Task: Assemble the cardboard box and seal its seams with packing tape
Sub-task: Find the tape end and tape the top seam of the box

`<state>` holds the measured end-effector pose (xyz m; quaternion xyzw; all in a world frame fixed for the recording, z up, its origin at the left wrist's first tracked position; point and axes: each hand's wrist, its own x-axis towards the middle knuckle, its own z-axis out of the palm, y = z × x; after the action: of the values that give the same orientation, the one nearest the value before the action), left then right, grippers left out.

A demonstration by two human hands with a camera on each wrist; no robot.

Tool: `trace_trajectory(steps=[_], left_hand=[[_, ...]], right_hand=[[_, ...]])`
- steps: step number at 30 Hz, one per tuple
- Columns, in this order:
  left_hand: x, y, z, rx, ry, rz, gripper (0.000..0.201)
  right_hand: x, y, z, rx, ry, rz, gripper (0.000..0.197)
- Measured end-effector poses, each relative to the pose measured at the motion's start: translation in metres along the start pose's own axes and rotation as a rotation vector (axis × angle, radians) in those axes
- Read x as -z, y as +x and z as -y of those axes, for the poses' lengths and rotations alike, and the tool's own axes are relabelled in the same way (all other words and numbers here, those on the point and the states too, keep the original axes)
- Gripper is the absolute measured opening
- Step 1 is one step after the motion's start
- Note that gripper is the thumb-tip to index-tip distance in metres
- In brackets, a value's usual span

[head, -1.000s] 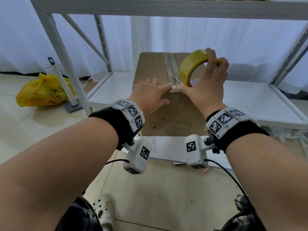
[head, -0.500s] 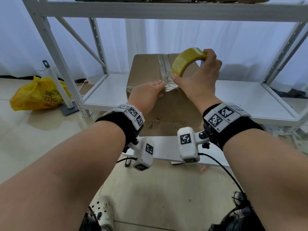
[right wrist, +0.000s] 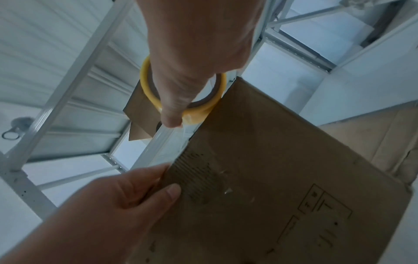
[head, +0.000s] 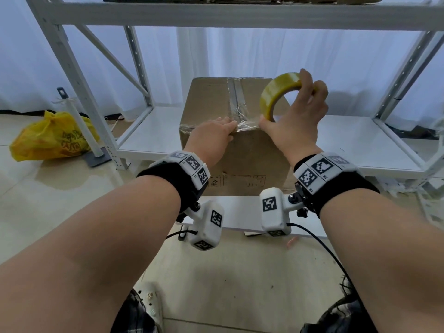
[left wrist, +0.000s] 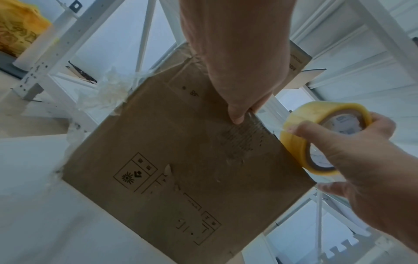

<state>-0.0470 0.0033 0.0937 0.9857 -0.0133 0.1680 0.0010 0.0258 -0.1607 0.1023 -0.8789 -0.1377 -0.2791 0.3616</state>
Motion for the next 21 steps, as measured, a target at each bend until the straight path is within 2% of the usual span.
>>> trace_trajectory(steps=[3,5,9,11,15,17,21], left_hand=[[0.001,0.004,-0.007,0.011,0.072,0.036,0.047],[0.001,0.009,-0.016,0.021,0.138,0.068,0.052],[-0.002,0.015,-0.03,0.069,0.195,0.134,0.067],[-0.003,0.011,-0.028,0.07,0.158,0.122,0.07],[0.005,-0.006,-0.001,-0.014,0.028,0.06,0.059],[0.012,-0.016,0.021,0.005,0.015,0.031,0.051],[0.014,-0.023,0.036,0.071,0.062,0.056,0.05]], right_hand=[[0.006,-0.003,0.0,-0.125,0.146,0.088,0.114],[0.01,-0.004,0.001,-0.189,0.196,0.158,0.112],[0.014,-0.003,0.006,-0.194,0.198,0.175,0.105],[0.015,-0.004,0.008,-0.19,0.2,0.166,0.103],[0.018,-0.007,0.009,-0.178,0.178,0.163,0.102],[0.018,-0.007,0.01,-0.175,0.175,0.166,0.102],[0.02,-0.008,0.012,-0.188,0.194,0.165,0.102]])
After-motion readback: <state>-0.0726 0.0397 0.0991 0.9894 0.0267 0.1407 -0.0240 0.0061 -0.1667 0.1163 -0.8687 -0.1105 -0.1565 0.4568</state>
